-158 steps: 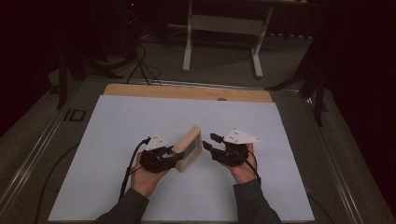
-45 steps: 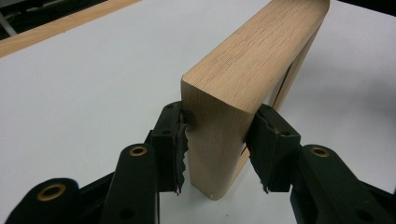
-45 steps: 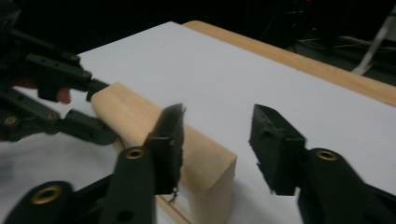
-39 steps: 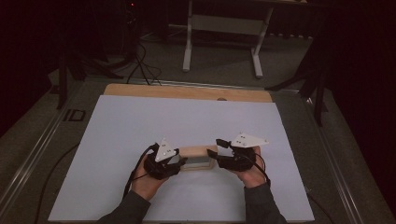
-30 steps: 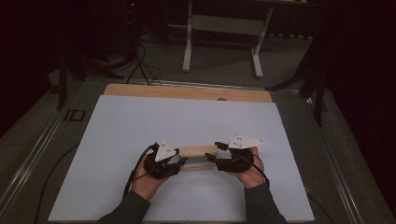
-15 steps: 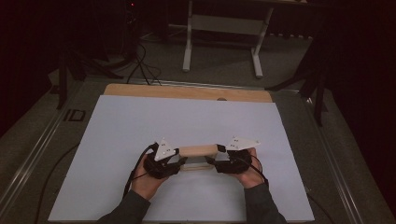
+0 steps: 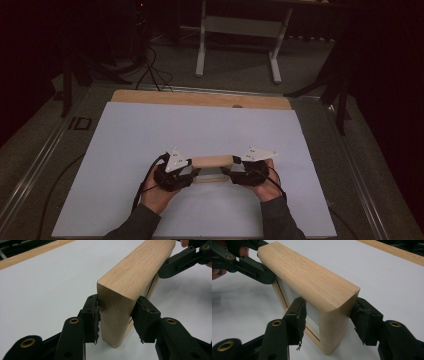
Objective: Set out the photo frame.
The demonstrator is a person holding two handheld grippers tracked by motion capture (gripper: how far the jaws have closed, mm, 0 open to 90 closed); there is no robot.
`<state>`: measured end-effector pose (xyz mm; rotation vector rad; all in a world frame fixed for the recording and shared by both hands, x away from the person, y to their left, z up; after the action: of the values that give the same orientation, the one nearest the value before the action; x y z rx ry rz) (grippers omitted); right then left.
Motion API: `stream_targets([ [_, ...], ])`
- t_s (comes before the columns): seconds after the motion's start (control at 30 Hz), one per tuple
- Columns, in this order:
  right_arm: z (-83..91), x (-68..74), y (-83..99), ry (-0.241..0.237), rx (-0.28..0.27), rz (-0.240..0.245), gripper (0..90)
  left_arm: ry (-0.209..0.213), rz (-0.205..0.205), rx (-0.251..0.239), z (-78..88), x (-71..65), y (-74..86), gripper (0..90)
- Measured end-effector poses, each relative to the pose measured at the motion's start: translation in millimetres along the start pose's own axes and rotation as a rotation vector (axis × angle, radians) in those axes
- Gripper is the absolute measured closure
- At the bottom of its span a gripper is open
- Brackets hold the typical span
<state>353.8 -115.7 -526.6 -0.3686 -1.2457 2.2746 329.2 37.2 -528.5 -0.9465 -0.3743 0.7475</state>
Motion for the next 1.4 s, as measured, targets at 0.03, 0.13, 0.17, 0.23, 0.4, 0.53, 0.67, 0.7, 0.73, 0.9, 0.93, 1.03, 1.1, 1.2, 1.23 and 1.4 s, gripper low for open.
stream_targets([
  [0.03, 0.1, 0.1, -0.1, 0.000, -0.001, 0.000, 46.6, -0.001, 0.000, 0.000, 0.0, 0.1, 0.0, 57.8],
  [0.13, 0.1, 0.0, -0.7, 0.005, -0.004, 0.009, 46.7, -0.003, -0.003, -0.002, -0.2, 0.3, -0.2, 57.9],
  [0.17, 0.1, 0.0, -0.9, 0.009, -0.005, 0.008, 46.8, -0.004, -0.004, -0.002, -0.4, 0.3, -0.4, 57.9],
  [0.23, 0.1, -0.1, -1.1, 0.014, -0.005, 0.010, 46.9, -0.004, -0.006, -0.001, -0.5, 0.5, -0.7, 58.0],
  [0.4, 0.1, 0.3, -1.7, 0.022, -0.004, 0.016, 47.0, -0.005, -0.015, 0.001, -0.6, 1.1, -1.0, 58.3],
  [0.53, -0.1, 0.0, -2.2, 0.026, -0.003, 0.018, 47.1, -0.005, -0.013, 0.003, -0.8, 1.3, -1.4, 58.3],
  [0.67, -0.2, 0.4, -2.8, 0.032, 0.001, 0.021, 47.3, -0.001, -0.014, 0.001, -0.9, 2.1, -1.5, 58.4],
  [0.7, -0.3, 0.5, -2.9, 0.034, 0.001, 0.021, 47.3, 0.000, -0.015, 0.002, -0.8, 2.4, -1.4, 58.4],
  [0.73, -0.3, 0.5, -2.9, 0.034, 0.001, 0.021, 47.3, 0.000, -0.015, 0.002, -0.8, 2.4, -1.4, 58.4],
  [0.9, -1.6, 0.7, -4.4, 0.042, 0.000, 0.019, 47.4, 0.008, -0.010, 0.000, -1.0, 4.7, -1.7, 58.4],
  [0.93, -1.6, 0.7, -4.4, 0.042, 0.000, 0.019, 47.4, 0.009, -0.009, 0.000, -1.1, 5.5, -1.8, 58.4],
  [1.03, -3.0, 0.0, -5.2, 0.044, 0.000, 0.020, 47.5, 0.010, -0.010, 0.001, -1.4, 7.1, -2.0, 58.4],
  [1.1, -4.0, -0.5, -5.7, 0.047, -0.001, 0.017, 47.5, 0.010, -0.006, 0.002, -1.8, 7.9, -2.5, 58.4],
  [1.2, -4.8, -1.1, -6.2, 0.051, 0.002, 0.018, 47.5, 0.007, -0.007, 0.005, -3.1, 9.8, -3.7, 58.2],
  [1.23, -5.2, -1.4, -6.5, 0.053, 0.002, 0.017, 47.5, 0.004, -0.006, 0.004, -3.7, 10.5, -4.4, 58.1],
  [1.4, -7.8, -3.7, -9.0, 0.070, 0.005, 0.019, 47.2, 0.002, -0.006, 0.002, -5.7, 14.6, -6.4, 57.7],
])
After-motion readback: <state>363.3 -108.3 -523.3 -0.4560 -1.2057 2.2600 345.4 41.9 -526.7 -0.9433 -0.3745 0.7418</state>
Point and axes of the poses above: each handheld gripper's, and its own axes: z roughly backward along the jaws, y roughly out of its underside, x roughly to its left, the point moved 9 cm from there along -z, roughly forward along the jaws, and after that the axes turned 2 degrees about z, right-handed, at the moved point
